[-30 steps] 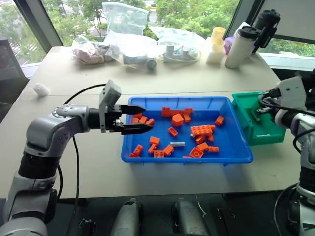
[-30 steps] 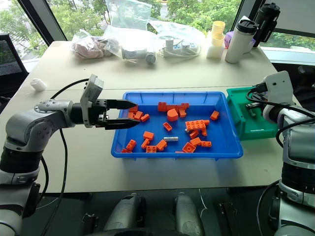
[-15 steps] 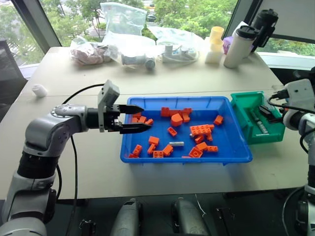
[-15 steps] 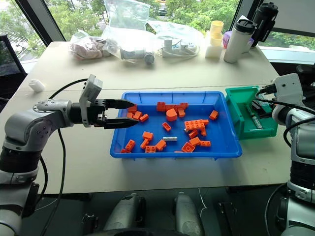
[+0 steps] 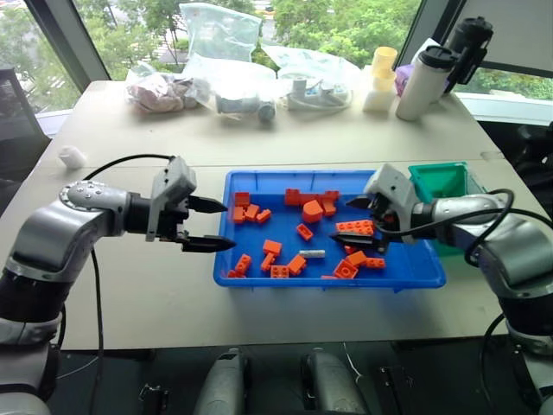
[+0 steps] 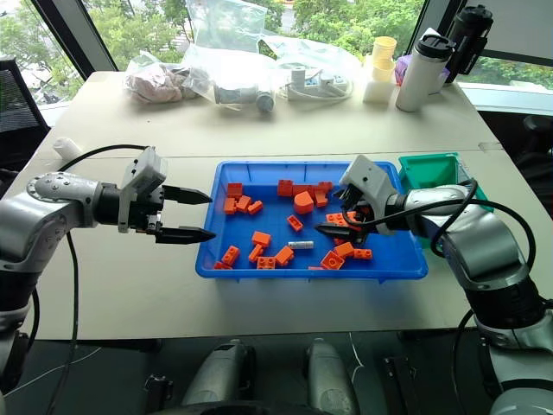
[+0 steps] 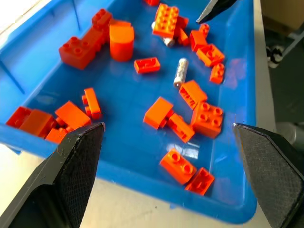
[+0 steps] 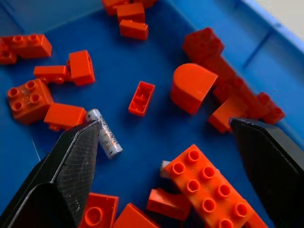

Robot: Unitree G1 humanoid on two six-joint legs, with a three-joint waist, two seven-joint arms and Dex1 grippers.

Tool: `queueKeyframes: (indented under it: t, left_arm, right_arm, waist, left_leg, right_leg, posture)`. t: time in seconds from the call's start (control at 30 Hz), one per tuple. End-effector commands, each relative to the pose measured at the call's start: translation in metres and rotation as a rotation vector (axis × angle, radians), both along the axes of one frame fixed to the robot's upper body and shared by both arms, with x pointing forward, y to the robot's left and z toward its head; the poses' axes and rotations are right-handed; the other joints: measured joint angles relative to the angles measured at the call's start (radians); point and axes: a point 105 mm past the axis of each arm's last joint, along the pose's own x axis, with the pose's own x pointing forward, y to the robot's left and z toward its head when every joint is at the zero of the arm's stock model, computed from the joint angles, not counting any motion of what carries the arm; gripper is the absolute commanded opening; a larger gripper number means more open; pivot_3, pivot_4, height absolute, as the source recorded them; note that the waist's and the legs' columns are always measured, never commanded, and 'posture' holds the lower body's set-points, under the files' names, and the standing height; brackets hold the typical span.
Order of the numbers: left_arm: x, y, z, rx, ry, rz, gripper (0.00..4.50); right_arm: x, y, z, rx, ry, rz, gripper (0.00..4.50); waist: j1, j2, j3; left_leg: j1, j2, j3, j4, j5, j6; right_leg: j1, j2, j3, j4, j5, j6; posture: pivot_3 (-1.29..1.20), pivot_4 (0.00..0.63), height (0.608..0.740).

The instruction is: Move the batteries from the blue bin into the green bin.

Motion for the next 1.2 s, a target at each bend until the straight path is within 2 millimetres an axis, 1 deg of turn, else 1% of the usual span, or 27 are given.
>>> queueKeyframes:
  t: [0.03, 0.3, 0.5, 0.57, 0.63, 0.7, 0.8, 0.87, 0.9, 1.0, 1.03, 1.1, 1.17, 1.2]
  left_arm:
    - [-0.009, -0.003, 0.012, 0.015, -0.056, -0.026, 4.5]
    - [-0.007, -0.002, 0.013, -0.017, -0.063, 0.017, 4.5]
    - [-0.002, -0.003, 0.014, -0.045, -0.064, 0.039, 4.5]
    - [0.001, -0.004, 0.014, -0.058, -0.066, 0.052, 4.5]
    - [0.001, -0.004, 0.014, -0.061, -0.065, 0.054, 4.5]
    - [0.0, -0.004, 0.014, -0.063, -0.065, 0.054, 4.5]
    - [0.002, -0.003, 0.016, -0.075, -0.072, 0.067, 4.5]
    - [0.003, -0.003, 0.017, -0.08, -0.075, 0.07, 4.5]
    - [0.003, -0.003, 0.017, -0.081, -0.075, 0.07, 4.5]
    - [0.004, -0.005, 0.018, -0.085, -0.077, 0.068, 4.5]
    - [0.004, -0.005, 0.018, -0.086, -0.077, 0.067, 4.5]
    - [0.004, -0.006, 0.017, -0.086, -0.077, 0.06, 4.5]
    - [0.004, -0.006, 0.017, -0.086, -0.077, 0.056, 4.5]
    - [0.004, -0.007, 0.018, -0.087, -0.079, 0.052, 4.5]
  right_arm:
    - [0.0, 0.007, 0.003, -0.031, -0.025, 0.072, 4.45]
    - [-0.003, 0.023, -0.014, -0.055, 0.005, 0.181, 4.45]
    - [0.01, 0.038, -0.027, -0.058, 0.011, 0.213, 4.45]
    - [0.013, 0.039, -0.031, -0.072, 0.016, 0.217, 4.45]
    - [0.013, 0.038, -0.039, -0.103, 0.031, 0.24, 3.91]
    - [0.012, 0.036, -0.045, -0.13, 0.039, 0.266, 3.12]
    - [0.008, 0.033, -0.05, -0.162, 0.045, 0.307, 1.53]
    - [0.008, 0.033, -0.048, -0.164, 0.03, 0.311, 0.56]
    - [0.008, 0.033, -0.046, -0.159, 0.022, 0.311, 0.01]
    - [0.01, 0.035, -0.036, -0.14, -0.017, 0.312, 0.03]
    - [0.011, 0.036, -0.028, -0.129, -0.047, 0.311, 0.03]
    - [0.014, 0.039, 0.003, -0.045, -0.12, 0.294, 0.03]
    - [0.016, 0.036, 0.034, 0.048, -0.17, 0.247, 0.03]
    - [0.019, 0.03, 0.047, 0.105, -0.19, 0.2, 0.03]
  waist:
    - [-0.001, 0.0, 0.0]
    - [-0.003, 0.0, 0.0]
    - [-0.003, 0.0, 0.0]
    - [-0.003, 0.0, 0.0]
    - [-0.002, 0.0, 0.0]
    - [-0.002, 0.0, 0.0]
    - [-0.002, 0.0, 0.0]
    - [-0.003, 0.0, 0.0]
    - [-0.003, 0.0, 0.0]
    - [-0.003, 0.0, 0.0]
    - [-0.003, 0.0, 0.0]
    - [-0.002, 0.0, 0.0]
    - [-0.002, 0.0, 0.0]
    - [-0.002, 0.0, 0.0]
  left_leg:
    - [0.0, 0.0, 0.0, 0.0, 0.0, 0.0]
    - [0.0, 0.001, 0.0, 0.0, 0.0, 0.0]
    - [0.0, 0.001, 0.0, 0.0, 0.0, 0.0]
    - [0.0, 0.001, 0.0, 0.0, 0.0, 0.0]
    - [0.0, 0.001, 0.0, 0.0, 0.0, 0.0]
    - [0.0, 0.0, 0.0, 0.0, 0.0, 0.0]
    - [0.0, 0.0, 0.0, 0.0, 0.0, 0.0]
    - [0.001, 0.001, 0.0, 0.0, 0.0, 0.0]
    - [0.001, 0.001, 0.0, 0.0, 0.0, 0.0]
    - [0.001, 0.001, 0.0, 0.0, 0.0, 0.0]
    - [0.001, 0.001, 0.0, 0.0, 0.0, 0.0]
    - [0.001, 0.001, 0.0, 0.0, 0.0, 0.0]
    - [0.001, 0.001, 0.0, 0.0, 0.0, 0.0]
    - [0.001, 0.001, 0.0, 0.0, 0.0, 0.0]
  right_leg:
    - [0.0, 0.0, 0.0, 0.0, 0.0, 0.0]
    - [0.0, 0.001, 0.0, 0.001, 0.0, 0.0]
    - [-0.001, 0.001, 0.0, 0.001, 0.0, 0.0]
    - [-0.001, 0.001, 0.0, 0.001, 0.0, 0.0]
    - [-0.001, 0.001, 0.0, 0.001, 0.0, 0.0]
    - [-0.001, 0.001, 0.0, 0.001, 0.0, 0.0]
    - [-0.001, 0.001, 0.0, 0.001, 0.0, 0.0]
    - [-0.001, 0.001, 0.0, 0.001, 0.0, 0.0]
    - [-0.001, 0.001, 0.0, 0.001, 0.0, 0.0]
    - [-0.001, 0.001, 0.0, 0.002, 0.0, 0.0]
    - [-0.001, 0.001, 0.0, 0.002, 0.0, 0.0]
    - [-0.001, 0.001, 0.0, 0.002, 0.0, 0.0]
    - [-0.001, 0.001, 0.0, 0.002, 0.0, 0.0]
    - [-0.001, 0.001, 0.0, 0.002, 0.0, 0.0]
  posture:
    - [0.0, 0.15, 0.74]
    - [0.0, 0.15, 0.74]
    - [0.0, 0.15, 0.74]
    - [0.0, 0.15, 0.74]
    - [0.0, 0.15, 0.74]
    - [0.0, 0.15, 0.74]
    - [0.0, 0.15, 0.74]
    - [0.0, 0.15, 0.74]
    - [0.0, 0.15, 0.74]
    - [0.0, 0.15, 0.74]
    - [0.0, 0.15, 0.74]
    - [0.0, 0.15, 0.74]
    - [0.0, 0.15, 0.74]
    - [0.0, 0.15, 0.74]
